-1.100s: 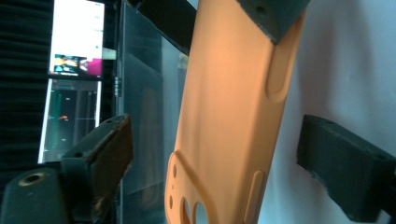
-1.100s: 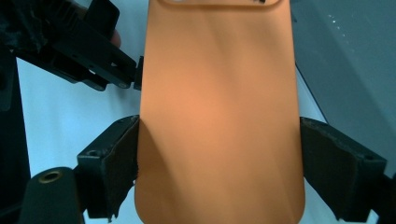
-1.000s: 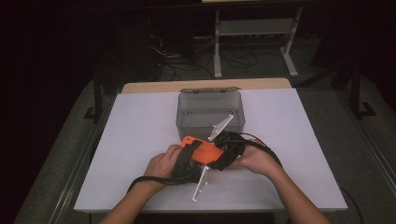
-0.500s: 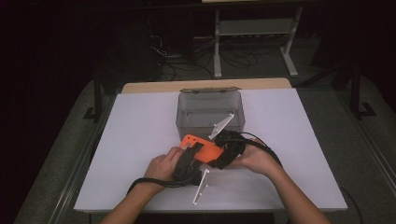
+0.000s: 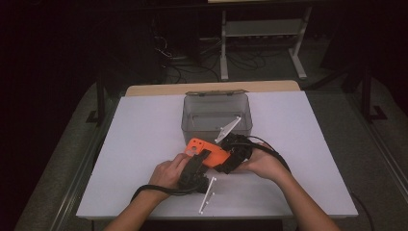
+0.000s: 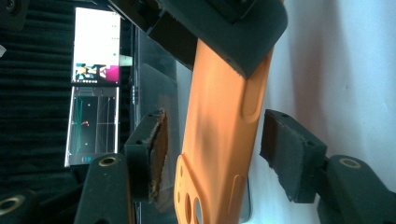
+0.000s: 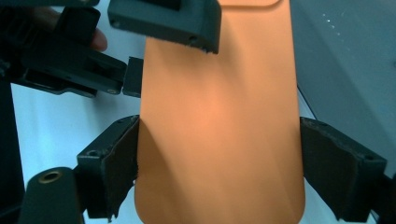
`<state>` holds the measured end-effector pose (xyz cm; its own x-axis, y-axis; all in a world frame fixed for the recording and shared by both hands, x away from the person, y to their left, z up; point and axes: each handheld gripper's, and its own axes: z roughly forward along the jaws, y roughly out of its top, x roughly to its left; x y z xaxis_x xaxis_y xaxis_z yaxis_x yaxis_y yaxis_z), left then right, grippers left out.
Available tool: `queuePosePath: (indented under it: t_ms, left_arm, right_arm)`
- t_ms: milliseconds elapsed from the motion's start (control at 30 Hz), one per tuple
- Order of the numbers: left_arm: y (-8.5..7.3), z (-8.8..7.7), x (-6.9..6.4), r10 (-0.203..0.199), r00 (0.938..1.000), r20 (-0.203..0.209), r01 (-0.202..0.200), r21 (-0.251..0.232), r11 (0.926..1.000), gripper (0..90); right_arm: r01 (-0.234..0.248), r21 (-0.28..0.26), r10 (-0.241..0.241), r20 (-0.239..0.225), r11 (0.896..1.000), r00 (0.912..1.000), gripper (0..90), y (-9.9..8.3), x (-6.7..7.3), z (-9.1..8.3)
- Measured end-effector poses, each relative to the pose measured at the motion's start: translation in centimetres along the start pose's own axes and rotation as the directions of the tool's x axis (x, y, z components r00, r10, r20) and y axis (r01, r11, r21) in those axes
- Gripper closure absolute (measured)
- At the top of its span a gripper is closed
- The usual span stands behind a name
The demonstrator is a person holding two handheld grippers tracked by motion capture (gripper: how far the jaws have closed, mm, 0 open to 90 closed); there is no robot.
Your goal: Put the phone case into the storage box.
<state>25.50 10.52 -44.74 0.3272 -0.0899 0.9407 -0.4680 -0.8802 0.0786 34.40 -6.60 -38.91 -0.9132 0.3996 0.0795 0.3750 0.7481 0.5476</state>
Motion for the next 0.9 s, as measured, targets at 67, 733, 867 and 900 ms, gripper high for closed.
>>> queuePosePath:
  t_ms: [67,733,867,900]
  left_arm:
    - [0.04,-0.04,-0.02,0.008,1.0000,0.000,-0.008,0.001,1.0000,43.3]
    - [0.11,-0.20,0.03,0.034,0.9994,0.005,-0.034,0.000,0.9994,56.1]
    - [0.11,-0.23,0.04,0.033,0.9994,0.005,-0.033,-0.004,0.9994,58.5]
    - [0.12,-0.23,0.04,0.033,0.9994,0.007,-0.033,-0.006,0.9994,59.3]
  right_arm:
    - [-0.001,0.000,0.001,0.000,1.000,1.0000,15.7,0.01,-0.01,0.02]
    - [-0.032,0.003,0.032,-0.014,0.999,0.9994,15.7,0.12,-0.15,0.21]
    - [-0.035,0.003,0.035,-0.017,0.999,0.9992,15.7,0.14,-0.16,0.22]
    - [-0.034,0.004,0.034,-0.018,0.999,0.9993,15.7,0.14,-0.15,0.23]
